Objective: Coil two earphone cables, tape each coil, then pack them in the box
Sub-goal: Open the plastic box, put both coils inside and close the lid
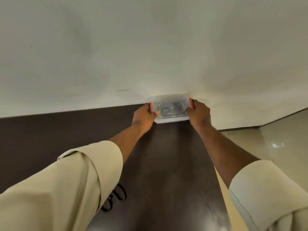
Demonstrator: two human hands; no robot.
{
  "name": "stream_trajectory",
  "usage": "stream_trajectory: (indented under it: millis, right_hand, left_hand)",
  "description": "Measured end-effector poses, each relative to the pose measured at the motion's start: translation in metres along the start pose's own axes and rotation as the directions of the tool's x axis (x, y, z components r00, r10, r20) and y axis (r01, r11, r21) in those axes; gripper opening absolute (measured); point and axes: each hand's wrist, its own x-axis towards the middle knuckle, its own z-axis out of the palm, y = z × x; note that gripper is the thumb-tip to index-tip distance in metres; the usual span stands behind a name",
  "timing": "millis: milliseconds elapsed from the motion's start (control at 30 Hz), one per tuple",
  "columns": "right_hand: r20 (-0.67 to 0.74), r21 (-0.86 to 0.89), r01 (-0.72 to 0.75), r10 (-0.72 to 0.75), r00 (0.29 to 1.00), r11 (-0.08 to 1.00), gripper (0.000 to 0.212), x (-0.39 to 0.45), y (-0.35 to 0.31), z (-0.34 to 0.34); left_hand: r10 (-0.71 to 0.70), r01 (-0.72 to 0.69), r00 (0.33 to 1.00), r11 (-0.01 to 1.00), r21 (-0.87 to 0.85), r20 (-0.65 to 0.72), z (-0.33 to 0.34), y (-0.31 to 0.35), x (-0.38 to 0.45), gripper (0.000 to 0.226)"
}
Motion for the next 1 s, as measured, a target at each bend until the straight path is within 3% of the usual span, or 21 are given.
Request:
stream_trajectory:
  millis: [67,100,233,367,467,567,633,700,833,933,1000]
  right_hand:
    - [-0.062,0.014,0.017,-0.016,0.998,1.0,0.026,-0.013,-0.005,-0.003]
    - [-0.095,-0.007,0.054,-0.054,0.994,0.999,0.029,-0.024,-0.008,-0.003]
    - [-0.144,-0.021,0.255,-0.256,0.956,0.967,0.031,-0.102,-0.029,0.016]
    - [0.164,-0.069,0.326,-0.312,0.936,0.943,0.03,-0.207,-0.055,0.073]
    - [0.368,-0.068,0.334,-0.287,0.884,0.94,0.035,-0.278,-0.078,0.119]
    - [0.43,-0.138,0.289,-0.206,0.879,0.947,0.052,-0.318,-0.095,0.157]
    - [0.466,-0.278,0.253,-0.1,0.879,0.927,0.081,-0.329,-0.101,0.177]
    - [0.431,-0.361,0.227,-0.054,0.901,0.904,0.091,-0.332,-0.103,0.19]
    - [0.252,-0.468,0.16,-0.042,0.967,0.869,0.08,-0.333,-0.1,0.198]
    - [0.225,-0.491,0.089,0.027,0.974,0.867,0.055,-0.331,-0.1,0.194]
    - [0.225,-0.473,0.063,0.052,0.973,0.879,0.049,-0.33,-0.1,0.193]
  left_hand:
    - [-0.001,0.001,1.0,1.0,0.025,0.018,-0.014,-0.013,-0.013,0.069]
    - [0.003,-0.003,1.0,0.999,0.042,0.01,-0.023,-0.022,-0.023,0.073]
    - [0.048,-0.045,0.999,0.991,0.13,-0.019,-0.067,-0.078,-0.094,0.058]
    - [0.116,-0.076,0.987,0.945,0.319,-0.109,-0.117,-0.148,-0.186,0.043]
    - [0.074,0.03,0.977,0.881,0.472,-0.2,-0.154,-0.19,-0.248,0.048]
    - [-0.018,0.111,0.987,0.792,0.6,-0.158,-0.173,-0.212,-0.271,0.07]
    - [-0.047,0.078,0.997,0.768,0.635,-0.066,-0.179,-0.214,-0.265,0.084]
    - [-0.058,0.047,0.998,0.769,0.637,-0.004,-0.179,-0.211,-0.251,0.089]
    - [-0.042,0.013,0.999,0.768,0.64,0.03,-0.18,-0.208,-0.225,0.076]
    - [-0.086,0.006,0.993,0.728,0.686,0.082,-0.184,-0.21,-0.216,0.062]
    - [-0.109,0.0,0.988,0.717,0.697,0.113,-0.185,-0.213,-0.214,0.055]
